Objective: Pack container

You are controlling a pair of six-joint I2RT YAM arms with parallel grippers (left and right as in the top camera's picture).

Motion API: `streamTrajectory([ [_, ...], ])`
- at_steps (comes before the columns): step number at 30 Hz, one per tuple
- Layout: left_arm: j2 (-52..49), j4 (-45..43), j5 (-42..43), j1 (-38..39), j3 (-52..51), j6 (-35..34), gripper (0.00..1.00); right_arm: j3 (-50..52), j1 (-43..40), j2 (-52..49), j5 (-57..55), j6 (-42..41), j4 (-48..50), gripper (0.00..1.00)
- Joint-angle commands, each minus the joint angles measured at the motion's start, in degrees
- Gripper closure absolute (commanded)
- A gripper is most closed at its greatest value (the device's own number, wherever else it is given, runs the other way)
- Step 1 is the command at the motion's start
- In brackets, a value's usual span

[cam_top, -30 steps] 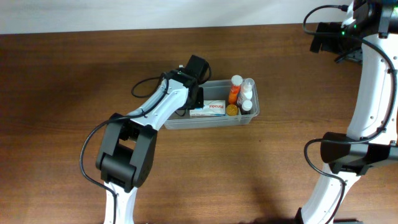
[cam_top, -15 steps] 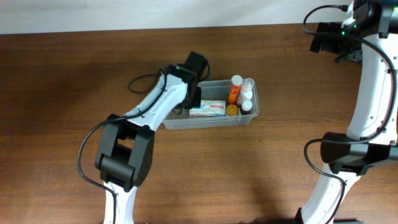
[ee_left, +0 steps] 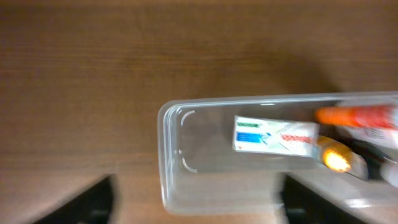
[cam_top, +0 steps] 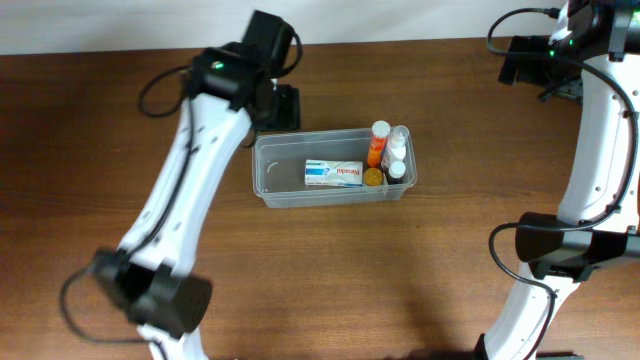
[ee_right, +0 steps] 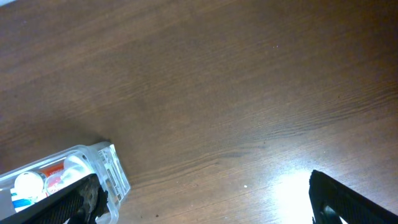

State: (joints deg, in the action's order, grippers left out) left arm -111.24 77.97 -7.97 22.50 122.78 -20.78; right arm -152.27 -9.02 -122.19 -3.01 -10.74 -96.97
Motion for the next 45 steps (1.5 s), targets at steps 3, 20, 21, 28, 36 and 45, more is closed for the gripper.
streamTrajectory([
  [3, 7.26, 3.78, -0.22, 0.37, 1.03, -0.15, 0.01, -1.11, -0.04, 0.31, -0.31, -0.50, -0.35, 0.02],
  [20, 11.67, 17.46, -9.40, -0.07, -0.94, 2.21, 0.00, -1.11, -0.04, 0.31, -0.28, -0.50, -0.33, 0.02],
  [21, 12.44, 15.69, -9.51, -0.22, -1.73, 2.25, 0.00, -1.11, -0.04, 0.31, -0.28, -0.50, -0.35, 0.02],
  [28, 24.24, -11.47, -8.52, -0.28, -20.94, 2.67, 0.00, -1.11, -0.04, 0.31, -0.28, -0.50, -0.33, 0.02],
  [36, 40.68, -50.49, 0.39, -4.96, -56.85, 4.61, 0.00, -1.11, -0.04, 0.31, -0.28, -0.50, -0.35, 0.02],
  [45, 58.45, -79.54, 10.82, -15.47, -91.67, 4.61, 0.00, -1.11, -0.04, 0.31, -0.28, -0.50, -0.35, 0.02],
])
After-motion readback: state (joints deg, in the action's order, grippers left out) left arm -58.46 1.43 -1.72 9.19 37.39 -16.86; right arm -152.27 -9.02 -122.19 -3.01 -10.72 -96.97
